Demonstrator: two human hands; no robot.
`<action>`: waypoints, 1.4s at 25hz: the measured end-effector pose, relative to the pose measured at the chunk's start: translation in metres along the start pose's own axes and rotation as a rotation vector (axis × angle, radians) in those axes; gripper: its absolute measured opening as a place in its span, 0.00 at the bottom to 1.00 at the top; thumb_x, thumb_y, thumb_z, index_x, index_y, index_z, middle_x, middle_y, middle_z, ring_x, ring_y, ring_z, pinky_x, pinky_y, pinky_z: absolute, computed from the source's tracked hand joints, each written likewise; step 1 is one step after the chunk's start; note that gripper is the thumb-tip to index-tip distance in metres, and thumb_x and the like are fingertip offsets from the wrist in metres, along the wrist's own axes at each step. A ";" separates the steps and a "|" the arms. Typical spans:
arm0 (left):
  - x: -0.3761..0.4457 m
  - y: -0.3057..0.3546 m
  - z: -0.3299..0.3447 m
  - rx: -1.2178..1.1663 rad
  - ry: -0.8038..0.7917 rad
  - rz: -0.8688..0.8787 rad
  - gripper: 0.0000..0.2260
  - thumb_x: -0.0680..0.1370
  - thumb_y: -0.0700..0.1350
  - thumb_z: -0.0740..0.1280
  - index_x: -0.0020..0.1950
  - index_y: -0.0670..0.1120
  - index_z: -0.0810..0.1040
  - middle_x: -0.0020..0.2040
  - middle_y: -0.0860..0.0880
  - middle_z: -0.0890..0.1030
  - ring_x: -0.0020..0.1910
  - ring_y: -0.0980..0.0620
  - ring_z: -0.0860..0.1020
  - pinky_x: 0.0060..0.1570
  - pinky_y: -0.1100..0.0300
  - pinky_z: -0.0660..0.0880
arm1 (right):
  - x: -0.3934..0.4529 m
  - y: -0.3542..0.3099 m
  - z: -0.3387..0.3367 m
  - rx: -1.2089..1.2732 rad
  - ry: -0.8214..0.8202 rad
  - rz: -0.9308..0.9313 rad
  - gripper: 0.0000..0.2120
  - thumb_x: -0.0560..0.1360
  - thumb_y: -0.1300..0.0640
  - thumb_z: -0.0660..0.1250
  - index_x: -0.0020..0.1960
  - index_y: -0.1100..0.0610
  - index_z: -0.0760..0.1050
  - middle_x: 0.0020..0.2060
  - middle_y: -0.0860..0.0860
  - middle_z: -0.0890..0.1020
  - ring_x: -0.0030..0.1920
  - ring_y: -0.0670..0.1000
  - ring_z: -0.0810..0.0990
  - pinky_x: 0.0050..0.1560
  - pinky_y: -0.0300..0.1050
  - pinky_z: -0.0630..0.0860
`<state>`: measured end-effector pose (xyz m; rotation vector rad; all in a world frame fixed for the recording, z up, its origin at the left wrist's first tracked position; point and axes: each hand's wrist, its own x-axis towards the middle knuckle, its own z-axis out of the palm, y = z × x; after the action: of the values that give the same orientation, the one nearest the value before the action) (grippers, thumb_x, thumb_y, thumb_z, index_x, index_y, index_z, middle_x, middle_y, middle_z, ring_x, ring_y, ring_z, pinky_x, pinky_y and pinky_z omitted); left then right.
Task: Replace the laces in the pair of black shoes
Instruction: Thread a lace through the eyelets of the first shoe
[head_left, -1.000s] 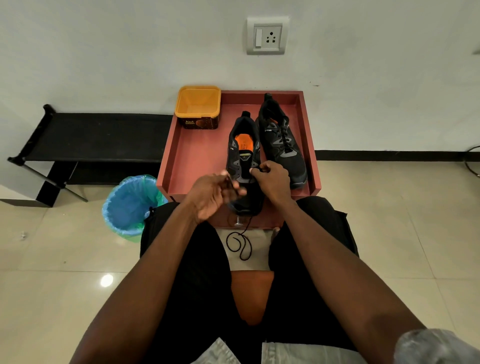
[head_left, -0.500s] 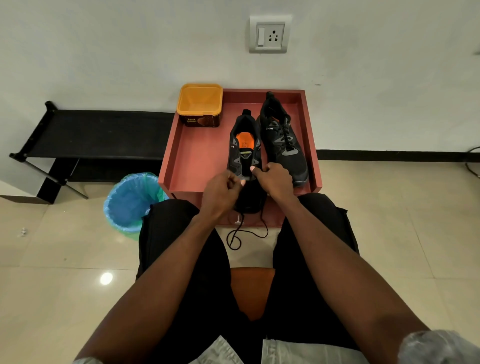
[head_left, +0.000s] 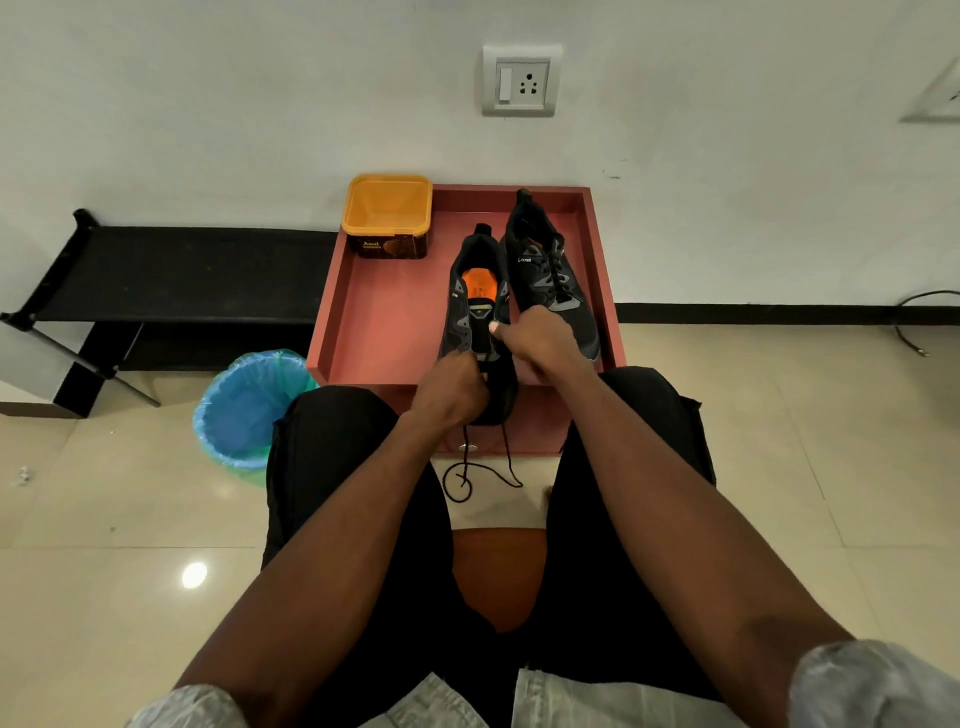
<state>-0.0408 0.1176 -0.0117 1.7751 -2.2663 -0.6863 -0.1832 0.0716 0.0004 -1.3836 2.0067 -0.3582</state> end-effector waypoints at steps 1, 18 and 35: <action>-0.002 0.001 -0.004 -0.006 -0.039 0.003 0.06 0.78 0.40 0.63 0.50 0.38 0.75 0.51 0.36 0.80 0.49 0.37 0.78 0.40 0.55 0.69 | 0.000 -0.003 0.002 0.016 0.004 -0.012 0.23 0.75 0.39 0.68 0.53 0.60 0.77 0.48 0.56 0.81 0.51 0.59 0.81 0.45 0.48 0.72; 0.000 -0.007 -0.021 -0.126 -0.001 -0.074 0.12 0.79 0.52 0.67 0.47 0.44 0.73 0.38 0.49 0.76 0.38 0.48 0.74 0.35 0.56 0.67 | 0.020 -0.016 0.005 -0.153 -0.088 -0.049 0.22 0.73 0.44 0.73 0.56 0.61 0.78 0.50 0.57 0.84 0.49 0.58 0.83 0.51 0.50 0.79; -0.017 -0.002 -0.035 0.123 -0.853 -0.095 0.13 0.80 0.52 0.67 0.48 0.43 0.81 0.37 0.49 0.77 0.35 0.53 0.73 0.33 0.63 0.68 | 0.022 -0.005 0.012 -0.095 0.009 -0.115 0.20 0.72 0.45 0.73 0.53 0.61 0.78 0.49 0.57 0.81 0.51 0.59 0.81 0.48 0.49 0.76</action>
<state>-0.0196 0.1246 0.0202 1.8808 -2.7626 -1.6027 -0.1770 0.0512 -0.0139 -1.5633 1.9779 -0.3242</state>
